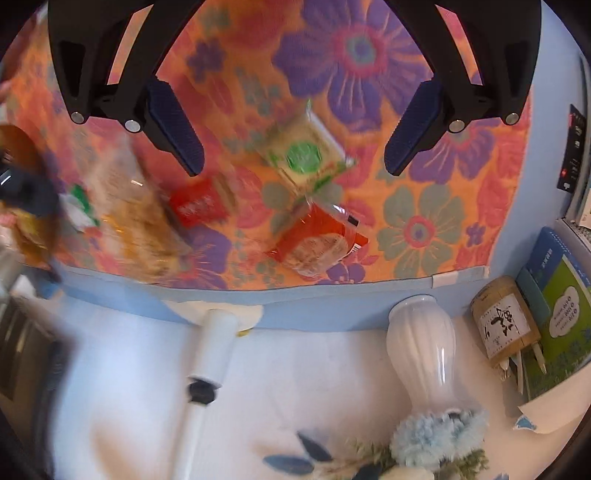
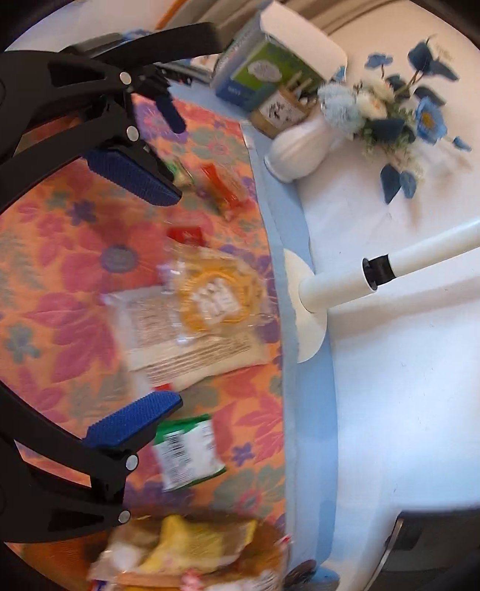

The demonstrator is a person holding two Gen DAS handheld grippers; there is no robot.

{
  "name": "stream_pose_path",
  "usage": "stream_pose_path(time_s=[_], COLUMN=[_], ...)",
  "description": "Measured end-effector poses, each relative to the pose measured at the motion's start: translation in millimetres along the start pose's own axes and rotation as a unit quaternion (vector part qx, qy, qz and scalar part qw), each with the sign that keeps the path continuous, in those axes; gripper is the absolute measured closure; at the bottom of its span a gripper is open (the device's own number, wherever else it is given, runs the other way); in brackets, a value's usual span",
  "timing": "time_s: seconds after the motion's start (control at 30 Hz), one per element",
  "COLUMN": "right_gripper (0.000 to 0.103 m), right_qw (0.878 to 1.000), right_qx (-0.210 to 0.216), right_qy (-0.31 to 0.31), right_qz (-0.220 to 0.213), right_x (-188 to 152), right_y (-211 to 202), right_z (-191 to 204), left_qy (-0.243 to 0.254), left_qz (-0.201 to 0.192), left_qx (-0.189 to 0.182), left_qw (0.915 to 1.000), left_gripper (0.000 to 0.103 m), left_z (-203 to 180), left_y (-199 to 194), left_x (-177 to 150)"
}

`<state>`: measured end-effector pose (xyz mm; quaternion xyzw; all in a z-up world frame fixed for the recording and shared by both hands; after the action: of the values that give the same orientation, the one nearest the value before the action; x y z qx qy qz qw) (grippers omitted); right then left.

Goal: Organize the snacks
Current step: 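Grasp the green-label cake with the left gripper while the right gripper grasps the round cookie pack, then drop the green-label cake into the amber bowl with the left gripper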

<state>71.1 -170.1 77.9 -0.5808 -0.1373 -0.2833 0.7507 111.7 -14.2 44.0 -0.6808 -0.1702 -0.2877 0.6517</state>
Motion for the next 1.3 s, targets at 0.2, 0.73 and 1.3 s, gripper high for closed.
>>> stream_pose_path(time_s=[0.2, 0.73, 1.3], right_gripper=[0.003, 0.036, 0.036], right_qw=[0.999, 1.0, 0.992], right_qx=[-0.037, 0.0, 0.091], right_qy=[-0.033, -0.011, 0.078], right_qz=[-0.013, -0.013, -0.032], right_x=[7, -31, -135], right_y=[48, 21, -111], right_z=[4, -16, -89], left_qy=[-0.021, -0.012, 0.092], left_qz=[0.02, 0.039, -0.031], left_qx=[0.002, -0.035, -0.082], left_qw=[0.9996, 0.9986, 0.9918], left_gripper=[0.006, 0.051, 0.059], left_z=[7, 32, -55], left_y=[41, 17, -65], left_x=[-10, -28, -50])
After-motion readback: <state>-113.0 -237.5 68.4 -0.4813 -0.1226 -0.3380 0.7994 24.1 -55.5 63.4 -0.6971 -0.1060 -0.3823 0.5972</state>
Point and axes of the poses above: each gripper's, at about its wrist camera, not at the fingertips, and y roughly the way its jaws point, z to its left, x to its top, the point moved 2 cm from there along y, roughly the way its jaws point, and after that the axes turned 6 degrees about y, right-handed, at the moved point
